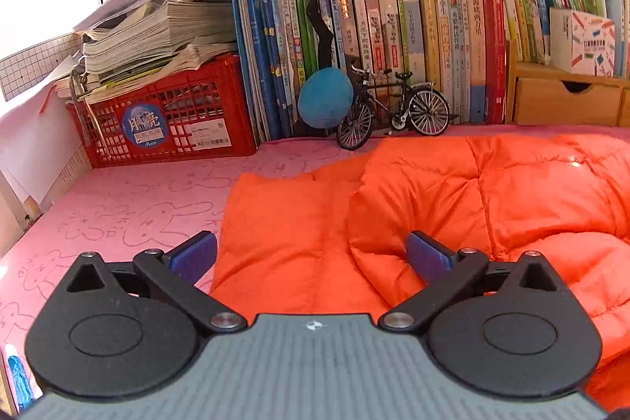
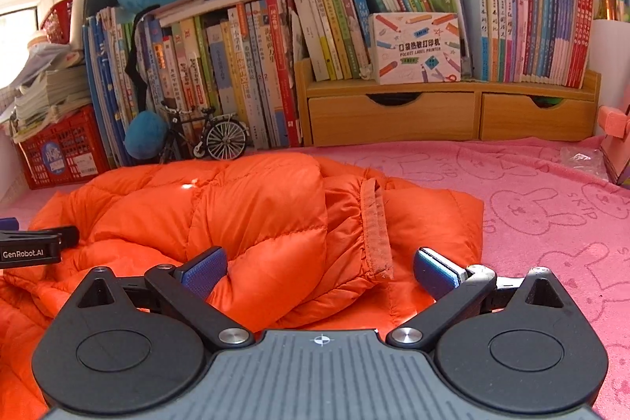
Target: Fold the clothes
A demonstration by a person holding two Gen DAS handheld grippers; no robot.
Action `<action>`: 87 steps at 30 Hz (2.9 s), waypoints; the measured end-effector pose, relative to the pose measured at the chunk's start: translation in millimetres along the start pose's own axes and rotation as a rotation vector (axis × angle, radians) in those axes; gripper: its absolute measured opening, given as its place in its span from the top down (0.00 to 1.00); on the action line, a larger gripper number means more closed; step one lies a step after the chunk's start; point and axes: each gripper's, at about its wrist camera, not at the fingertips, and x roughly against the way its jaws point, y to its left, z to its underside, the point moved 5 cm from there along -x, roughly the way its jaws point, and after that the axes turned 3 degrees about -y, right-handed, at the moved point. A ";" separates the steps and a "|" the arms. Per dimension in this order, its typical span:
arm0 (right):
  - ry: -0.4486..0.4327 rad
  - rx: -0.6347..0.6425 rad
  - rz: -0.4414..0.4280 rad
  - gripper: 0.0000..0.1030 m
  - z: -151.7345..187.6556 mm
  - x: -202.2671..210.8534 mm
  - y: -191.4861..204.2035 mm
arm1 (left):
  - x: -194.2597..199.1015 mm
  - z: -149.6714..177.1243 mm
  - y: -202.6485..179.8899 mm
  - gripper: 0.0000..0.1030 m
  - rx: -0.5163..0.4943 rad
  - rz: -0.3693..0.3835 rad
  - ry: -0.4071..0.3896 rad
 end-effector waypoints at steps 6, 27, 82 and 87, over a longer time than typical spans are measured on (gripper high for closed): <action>-0.130 -0.067 -0.137 0.10 -23.7 51.7 19.7 | 48.1 -2.1 -11.6 0.00 -0.020 0.149 -0.059; 0.167 0.067 -0.145 0.43 47.5 10.5 47.5 | 9.9 54.4 -37.1 0.00 -0.130 0.196 0.108; 0.216 -0.137 -0.398 0.86 21.7 26.5 59.8 | 7.5 52.8 -26.6 0.00 -0.061 0.242 0.144; 0.298 -0.227 -0.345 1.00 48.4 2.8 37.1 | 6.5 53.1 -26.3 0.00 -0.052 0.255 0.149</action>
